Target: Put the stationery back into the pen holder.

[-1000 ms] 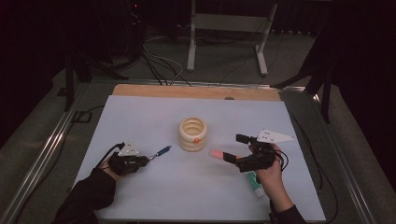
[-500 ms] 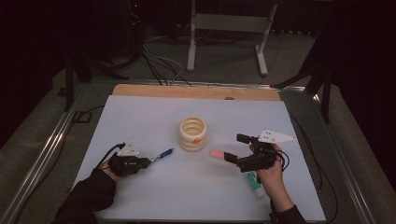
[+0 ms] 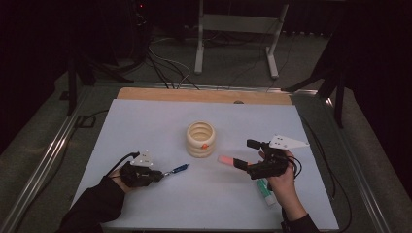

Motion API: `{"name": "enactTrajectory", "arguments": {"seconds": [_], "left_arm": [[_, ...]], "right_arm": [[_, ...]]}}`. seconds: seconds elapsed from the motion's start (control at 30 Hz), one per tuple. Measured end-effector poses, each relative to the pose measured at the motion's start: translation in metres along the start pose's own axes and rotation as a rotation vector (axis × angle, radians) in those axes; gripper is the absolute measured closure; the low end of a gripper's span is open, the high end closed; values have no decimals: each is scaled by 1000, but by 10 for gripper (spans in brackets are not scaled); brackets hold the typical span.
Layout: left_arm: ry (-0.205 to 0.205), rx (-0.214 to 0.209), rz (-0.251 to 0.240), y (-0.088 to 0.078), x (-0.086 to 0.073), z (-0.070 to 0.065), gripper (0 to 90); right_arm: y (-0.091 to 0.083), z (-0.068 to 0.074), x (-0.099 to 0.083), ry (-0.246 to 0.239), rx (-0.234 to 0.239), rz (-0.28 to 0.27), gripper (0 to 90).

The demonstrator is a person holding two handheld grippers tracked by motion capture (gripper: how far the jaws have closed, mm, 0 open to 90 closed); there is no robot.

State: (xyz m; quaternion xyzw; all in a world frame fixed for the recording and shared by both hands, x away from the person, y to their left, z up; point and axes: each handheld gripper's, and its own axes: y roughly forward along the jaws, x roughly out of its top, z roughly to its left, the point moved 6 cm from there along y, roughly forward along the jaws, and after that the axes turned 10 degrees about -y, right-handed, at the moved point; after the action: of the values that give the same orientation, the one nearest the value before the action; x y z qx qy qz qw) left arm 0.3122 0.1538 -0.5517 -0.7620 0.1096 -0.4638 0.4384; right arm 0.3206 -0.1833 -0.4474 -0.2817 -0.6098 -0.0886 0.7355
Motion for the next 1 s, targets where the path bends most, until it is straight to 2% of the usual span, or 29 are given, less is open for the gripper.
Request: {"name": "enactTrajectory", "arguments": {"seconds": [0.4,0.43,0.53,0.6,0.7,0.9,1.0], "left_arm": [[6,-48,15,4,19,-20,810],[15,-48,20,4,21,-20,810],[9,-60,20,5,24,-23,810],[29,-65,23,7,27,-27,810],[36,-67,26,7,30,-29,810],[46,-79,32,9,38,-32,810],[51,-84,36,11,41,-34,810]], "right_arm": [[0,3,0,-38,-23,13,12],[0,4,0,-41,-21,11,12],[0,5,0,-52,-20,13,12],[1,6,-1,-62,-15,15,11],[1,8,-1,-74,3,22,12],[4,15,0,-142,14,37,11],[6,17,-1,-188,-9,54,11]]}}
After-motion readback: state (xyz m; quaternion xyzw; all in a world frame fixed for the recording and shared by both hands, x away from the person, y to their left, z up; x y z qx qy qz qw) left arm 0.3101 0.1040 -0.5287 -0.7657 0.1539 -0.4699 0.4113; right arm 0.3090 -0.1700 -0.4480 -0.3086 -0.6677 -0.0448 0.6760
